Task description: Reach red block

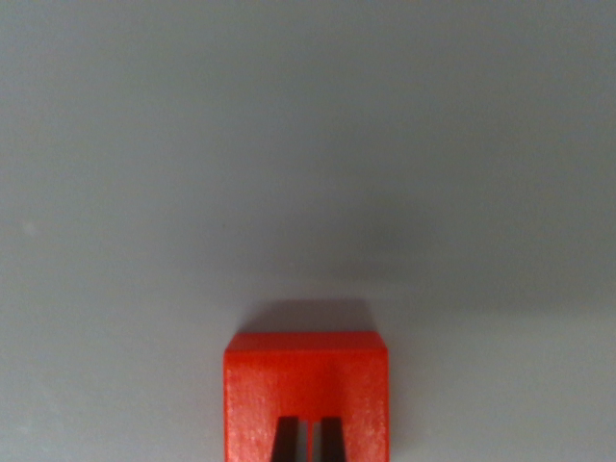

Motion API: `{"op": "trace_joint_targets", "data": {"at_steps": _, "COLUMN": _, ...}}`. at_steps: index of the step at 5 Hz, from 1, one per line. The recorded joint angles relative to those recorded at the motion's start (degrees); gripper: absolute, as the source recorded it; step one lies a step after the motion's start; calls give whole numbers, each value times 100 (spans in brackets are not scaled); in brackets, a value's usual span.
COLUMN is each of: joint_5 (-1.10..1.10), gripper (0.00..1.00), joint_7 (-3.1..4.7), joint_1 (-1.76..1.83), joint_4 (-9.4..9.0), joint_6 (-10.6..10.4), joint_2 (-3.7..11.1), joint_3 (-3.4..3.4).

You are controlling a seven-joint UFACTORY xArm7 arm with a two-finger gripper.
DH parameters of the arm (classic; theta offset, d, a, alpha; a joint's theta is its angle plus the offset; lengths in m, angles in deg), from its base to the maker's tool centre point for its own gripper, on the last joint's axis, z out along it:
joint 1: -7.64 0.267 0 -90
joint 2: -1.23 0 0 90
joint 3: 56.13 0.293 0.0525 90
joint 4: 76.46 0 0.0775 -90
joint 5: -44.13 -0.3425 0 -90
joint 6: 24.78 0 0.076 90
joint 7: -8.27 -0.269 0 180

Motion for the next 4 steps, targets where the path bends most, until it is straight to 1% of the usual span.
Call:
{"op": "trace_joint_targets", "data": {"at_steps": 1, "joint_5": 0, "gripper": 0, "joint_7": 11, "joint_1": -4, "joint_4": -88, "joint_6": -106, "joint_2": 22, "joint_3": -7}}
{"op": "trace_joint_targets", "data": {"at_steps": 2, "joint_5": 0, "gripper": 0, "joint_7": 11, "joint_1": -4, "joint_4": -88, "joint_6": -106, "joint_2": 22, "joint_3": -7}}
{"op": "trace_joint_targets", "data": {"at_steps": 3, "joint_5": 0, "gripper": 0, "joint_7": 18, "joint_1": -7, "joint_4": -148, "joint_6": -178, "joint_2": 37, "joint_3": -11}}
{"op": "trace_joint_targets", "data": {"at_steps": 4, "joint_5": 0, "gripper": 0, "joint_7": 18, "joint_1": -7, "joint_4": -148, "joint_6": -178, "joint_2": 37, "joint_3": -11}}
